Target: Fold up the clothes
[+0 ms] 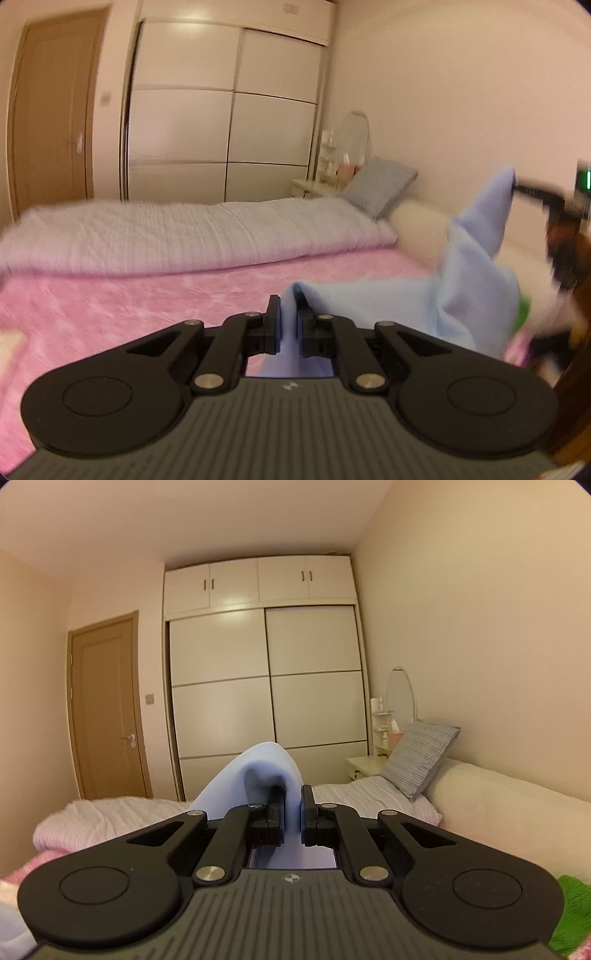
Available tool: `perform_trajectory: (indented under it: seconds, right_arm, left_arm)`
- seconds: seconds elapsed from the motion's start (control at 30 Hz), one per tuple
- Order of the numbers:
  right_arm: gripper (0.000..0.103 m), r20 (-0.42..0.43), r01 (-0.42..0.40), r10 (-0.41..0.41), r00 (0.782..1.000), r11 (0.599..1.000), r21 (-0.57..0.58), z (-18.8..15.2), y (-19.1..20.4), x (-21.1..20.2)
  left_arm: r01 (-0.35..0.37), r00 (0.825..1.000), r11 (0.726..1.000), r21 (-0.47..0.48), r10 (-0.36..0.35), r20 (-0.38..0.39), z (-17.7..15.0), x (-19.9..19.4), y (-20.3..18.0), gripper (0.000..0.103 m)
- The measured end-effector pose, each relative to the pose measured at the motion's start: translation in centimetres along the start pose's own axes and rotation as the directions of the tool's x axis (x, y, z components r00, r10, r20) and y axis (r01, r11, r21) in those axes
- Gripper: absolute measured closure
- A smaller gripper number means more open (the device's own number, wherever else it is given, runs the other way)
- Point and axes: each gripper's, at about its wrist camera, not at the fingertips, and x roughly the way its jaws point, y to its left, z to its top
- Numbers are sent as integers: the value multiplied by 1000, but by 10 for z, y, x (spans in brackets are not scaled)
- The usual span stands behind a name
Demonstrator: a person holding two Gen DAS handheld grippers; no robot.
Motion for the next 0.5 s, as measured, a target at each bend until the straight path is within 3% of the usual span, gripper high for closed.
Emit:
perform_trajectory:
  seconds: [0.13, 0.2, 0.23, 0.27, 0.3, 0.33, 0.37, 0.47, 0.5]
  right_arm:
    - [96, -121, 65, -64, 991, 998, 3, -5, 12, 69]
    - [92, -271, 115, -110, 956, 993, 6, -17, 8, 129]
    - [85, -380, 135, -128, 916, 991, -6, -26, 5, 164]
    - [79, -479, 162, -149, 865, 987, -16, -39, 3, 198]
    - [72, -567, 191, -171, 806, 981, -25, -53, 1, 231]
    - [58, -633, 195, -177, 754, 980, -42, -68, 1, 260]
    - [41, -672, 181, -176, 719, 981, -63, -82, 3, 281]
    - [32, -715, 126, -189, 673, 982, -141, -122, 17, 321]
    - [31, -735, 108, -175, 655, 984, -139, -137, 20, 330]
  left_arm:
    - [-30, 994, 980, -197, 9, -107, 15, 74, 46, 97]
    - [-87, 975, 941, -328, 13, -221, 14, 132, 83, 94]
    - [-143, 959, 913, -382, 33, -281, 11, 159, 100, 92]
    - [-202, 939, 881, -427, 50, -341, 8, 185, 118, 90]
    - [-256, 921, 869, -423, 88, -378, 3, 204, 132, 88]
    - [-309, 902, 855, -417, 124, -414, -1, 224, 146, 86]
    - [-337, 892, 844, -416, 146, -428, -5, 235, 158, 79]
    - [-375, 871, 828, -417, 160, -465, -16, 248, 178, 75]
    - [-383, 859, 835, -395, 164, -485, -23, 250, 178, 75]
